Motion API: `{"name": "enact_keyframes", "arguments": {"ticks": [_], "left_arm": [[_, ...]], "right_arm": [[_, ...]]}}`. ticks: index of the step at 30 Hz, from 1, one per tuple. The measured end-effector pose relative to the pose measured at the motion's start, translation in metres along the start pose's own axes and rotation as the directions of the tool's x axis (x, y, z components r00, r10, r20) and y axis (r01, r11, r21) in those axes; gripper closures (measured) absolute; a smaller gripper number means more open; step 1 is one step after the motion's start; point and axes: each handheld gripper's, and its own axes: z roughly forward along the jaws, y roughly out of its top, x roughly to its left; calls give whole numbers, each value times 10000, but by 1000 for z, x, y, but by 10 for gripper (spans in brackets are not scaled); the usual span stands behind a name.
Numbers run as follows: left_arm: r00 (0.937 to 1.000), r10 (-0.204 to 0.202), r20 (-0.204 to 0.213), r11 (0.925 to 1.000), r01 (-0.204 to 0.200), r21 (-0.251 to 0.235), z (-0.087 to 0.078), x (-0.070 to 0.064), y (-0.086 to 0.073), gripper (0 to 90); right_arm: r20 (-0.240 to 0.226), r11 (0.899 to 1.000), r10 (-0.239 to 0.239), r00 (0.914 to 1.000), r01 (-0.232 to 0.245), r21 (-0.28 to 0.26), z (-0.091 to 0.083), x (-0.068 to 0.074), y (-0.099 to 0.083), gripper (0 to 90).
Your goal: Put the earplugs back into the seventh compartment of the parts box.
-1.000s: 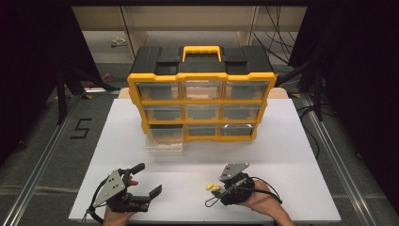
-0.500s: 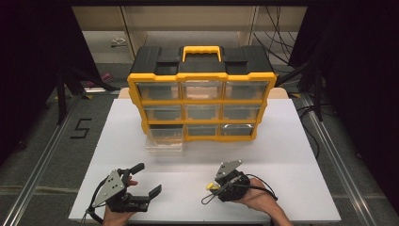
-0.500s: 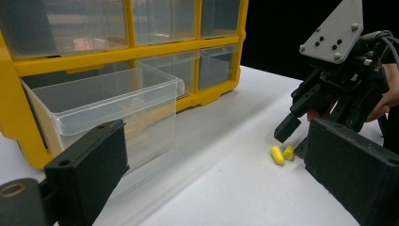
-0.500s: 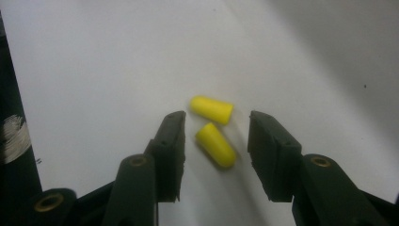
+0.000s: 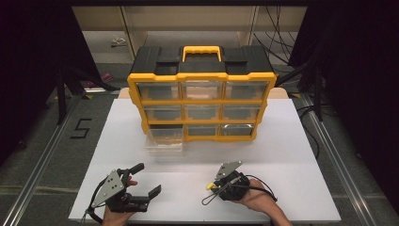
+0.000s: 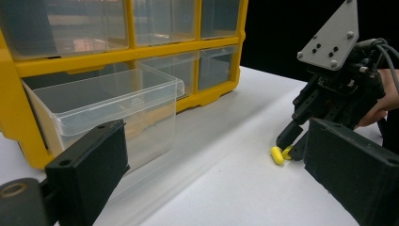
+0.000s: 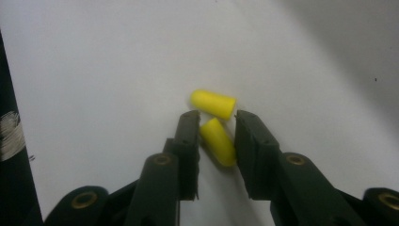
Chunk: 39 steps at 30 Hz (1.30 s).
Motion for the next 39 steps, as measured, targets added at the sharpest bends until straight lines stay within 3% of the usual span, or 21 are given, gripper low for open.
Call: {"name": "enact_keyframes", "arguments": {"ticks": [6, 12, 21, 22, 25, 30, 39], "left_arm": [[10000, -49, -31, 10000, 49, -56, -1, 1, 0, 70], [10000, -29, 10, 10000, 29, -34, 0, 0, 0, 70], [10000, -33, -6, 10000, 33, -60, 0, 0, 0, 70], [10000, -31, 4, 10000, 31, -67, 0, 0, 0, 70], [10000, -28, 2, 10000, 28, -66, 0, -1, 0, 70], [10000, 1, 32, 10000, -1, -57, 1, -1, 0, 70], [10000, -81, 36, 9999, 82, -119, 1, 0, 0, 70]], "right_arm": [[120, 10000, -38, 9999, 39, -76, -2, 1, -4, 793], [51, 9997, -54, 10000, 55, -220, -6, 1, -4, 802], [462, 9927, 230, 9987, -174, -1196, -23, -1, 0, 804], [541, 9879, 408, 9977, -321, -1518, -26, -2, 1, 804], [650, 9835, 502, 9966, -380, -1770, -29, -3, 2, 804], [854, 9648, 874, 9925, -630, -2552, -35, -5, 5, 804], [900, 9193, 1396, 9861, -953, -3820, -45, -4, 16, 805]]}}
